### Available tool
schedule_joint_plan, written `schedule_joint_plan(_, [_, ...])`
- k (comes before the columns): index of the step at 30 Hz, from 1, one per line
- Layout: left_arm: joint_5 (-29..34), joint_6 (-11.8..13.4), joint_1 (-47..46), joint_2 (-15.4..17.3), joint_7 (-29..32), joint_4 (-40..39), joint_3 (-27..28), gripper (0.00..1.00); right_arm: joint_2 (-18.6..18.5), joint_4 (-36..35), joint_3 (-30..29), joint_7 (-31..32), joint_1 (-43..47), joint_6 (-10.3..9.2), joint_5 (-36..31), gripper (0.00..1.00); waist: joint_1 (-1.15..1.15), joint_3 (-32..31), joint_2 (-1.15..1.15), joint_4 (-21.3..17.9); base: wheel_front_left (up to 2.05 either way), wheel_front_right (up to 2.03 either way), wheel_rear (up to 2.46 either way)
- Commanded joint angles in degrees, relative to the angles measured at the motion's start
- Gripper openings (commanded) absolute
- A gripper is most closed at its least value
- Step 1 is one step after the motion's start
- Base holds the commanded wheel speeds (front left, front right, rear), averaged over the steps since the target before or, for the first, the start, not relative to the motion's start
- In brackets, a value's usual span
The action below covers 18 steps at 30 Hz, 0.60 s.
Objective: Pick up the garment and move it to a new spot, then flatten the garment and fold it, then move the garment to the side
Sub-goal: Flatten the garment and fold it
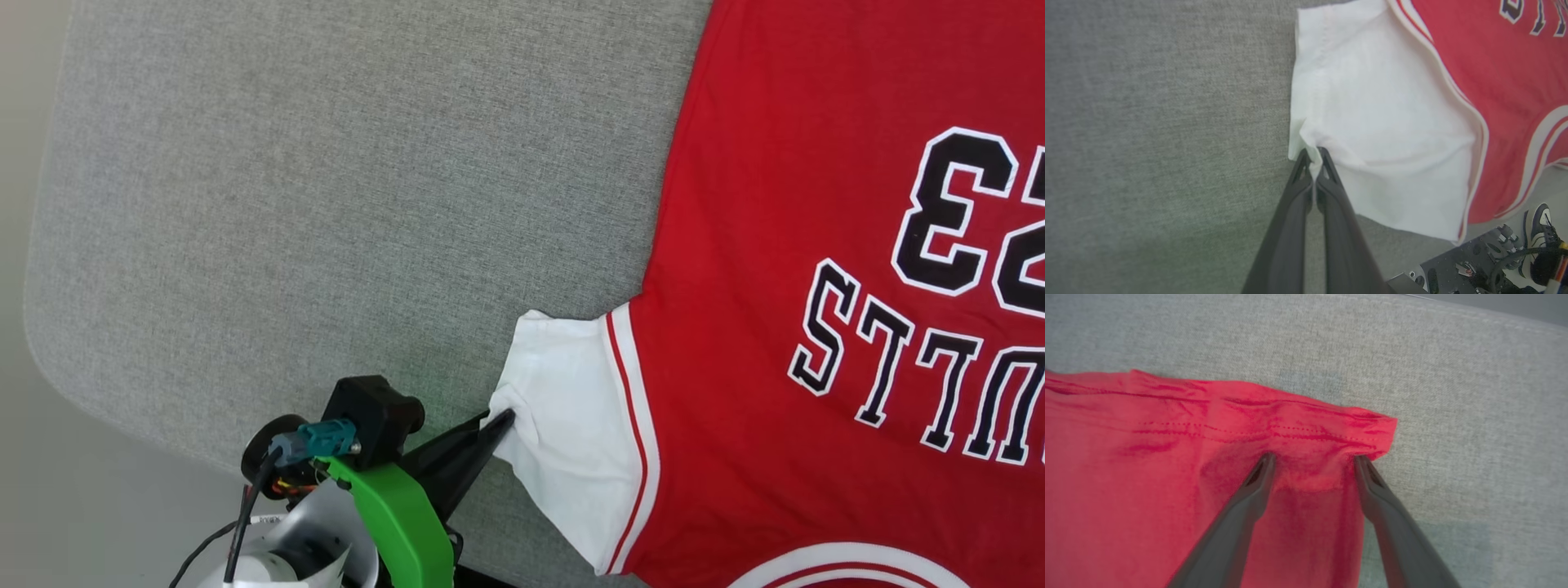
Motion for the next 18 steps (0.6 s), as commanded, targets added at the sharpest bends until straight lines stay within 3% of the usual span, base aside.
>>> schedule_joint_plan(1, [0.44,0.04,-1.00,-0.10,-0.28,0.52,0.03,0.00,1.16,2.32,0.76,1.50,2.70,-0.04,-0.21,0.00,0.00,-0.07,0.00,0.02,0.00,0.00,0.00])
schedule_joint_plan(8, [0.45,0.29,-1.17,-0.05,-0.40,1.23,0.13,0.00,0.87,1.76,0.85,0.98,4.75,-0.04,0.63,0.00,0.00,-1.52,0.00,-0.77,0.00,0.00,0.00])
schedule_joint_plan(18, [1.49,1.25,-1.11,1.04,-0.17,1.31,0.53,0.00,0.96,2.14,0.43,-1.84,12.67,-0.04,1.87,0.00,0.00,-9.16,0.00,-4.67,0.00,0.00,0.00])
